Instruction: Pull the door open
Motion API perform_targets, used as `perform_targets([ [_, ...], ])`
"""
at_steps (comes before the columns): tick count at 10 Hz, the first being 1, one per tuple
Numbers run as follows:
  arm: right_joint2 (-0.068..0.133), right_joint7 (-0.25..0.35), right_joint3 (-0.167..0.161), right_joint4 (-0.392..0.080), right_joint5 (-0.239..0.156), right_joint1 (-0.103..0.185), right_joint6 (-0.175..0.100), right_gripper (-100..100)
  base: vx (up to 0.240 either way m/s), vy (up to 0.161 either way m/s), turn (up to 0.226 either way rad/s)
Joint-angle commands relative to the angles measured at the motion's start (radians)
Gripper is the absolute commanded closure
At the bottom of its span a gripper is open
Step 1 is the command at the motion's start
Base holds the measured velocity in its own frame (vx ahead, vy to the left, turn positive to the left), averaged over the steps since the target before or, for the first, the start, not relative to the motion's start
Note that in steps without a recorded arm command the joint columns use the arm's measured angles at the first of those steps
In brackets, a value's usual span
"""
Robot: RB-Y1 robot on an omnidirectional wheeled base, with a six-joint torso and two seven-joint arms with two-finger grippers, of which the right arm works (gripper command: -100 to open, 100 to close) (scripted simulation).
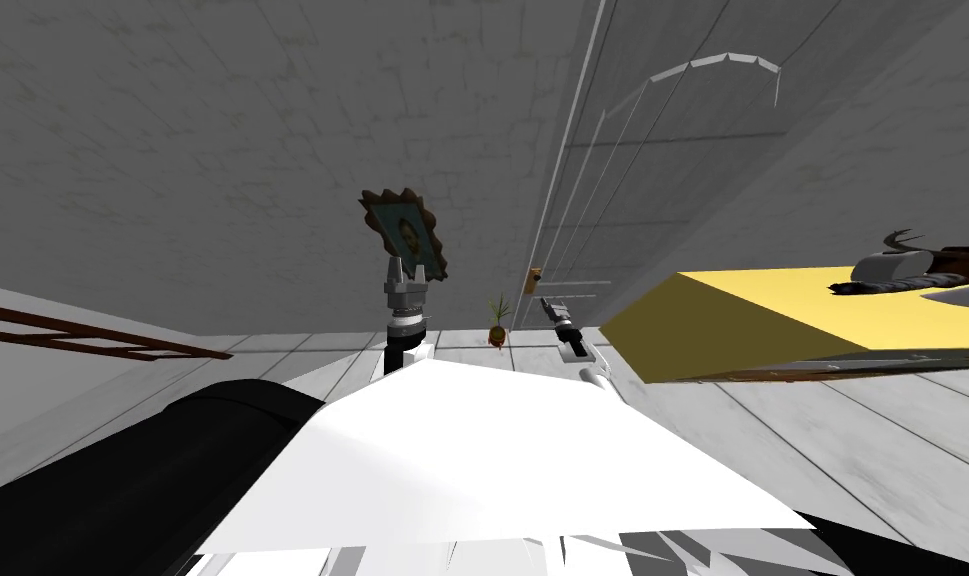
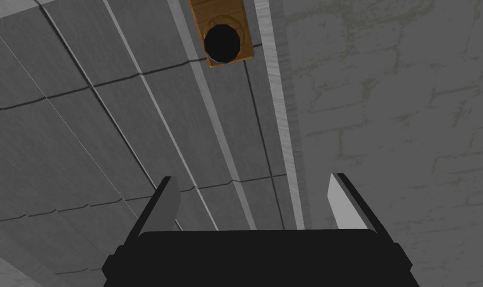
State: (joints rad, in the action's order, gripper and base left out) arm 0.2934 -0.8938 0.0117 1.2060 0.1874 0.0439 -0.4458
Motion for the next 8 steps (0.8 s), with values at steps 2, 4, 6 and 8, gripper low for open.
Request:
perform_targets([
  [2,0.009,-0.046,0.004,-0.052,0.012,0.027,0.001,-100,0.089,-0.025,0.056],
  [4,0.018,-0.088,0.007,-0.1,0.024,0.051,0.004,-100,0.101,-0.034,0.075],
  [6,0.028,-0.127,0.01,-0.145,0.035,0.074,0.006,-100,0.134,-0.046,0.099],
  [8,0.029,-0.129,0.01,-0.149,0.036,0.077,0.008,-100,0.094,-0.029,0.034],
])
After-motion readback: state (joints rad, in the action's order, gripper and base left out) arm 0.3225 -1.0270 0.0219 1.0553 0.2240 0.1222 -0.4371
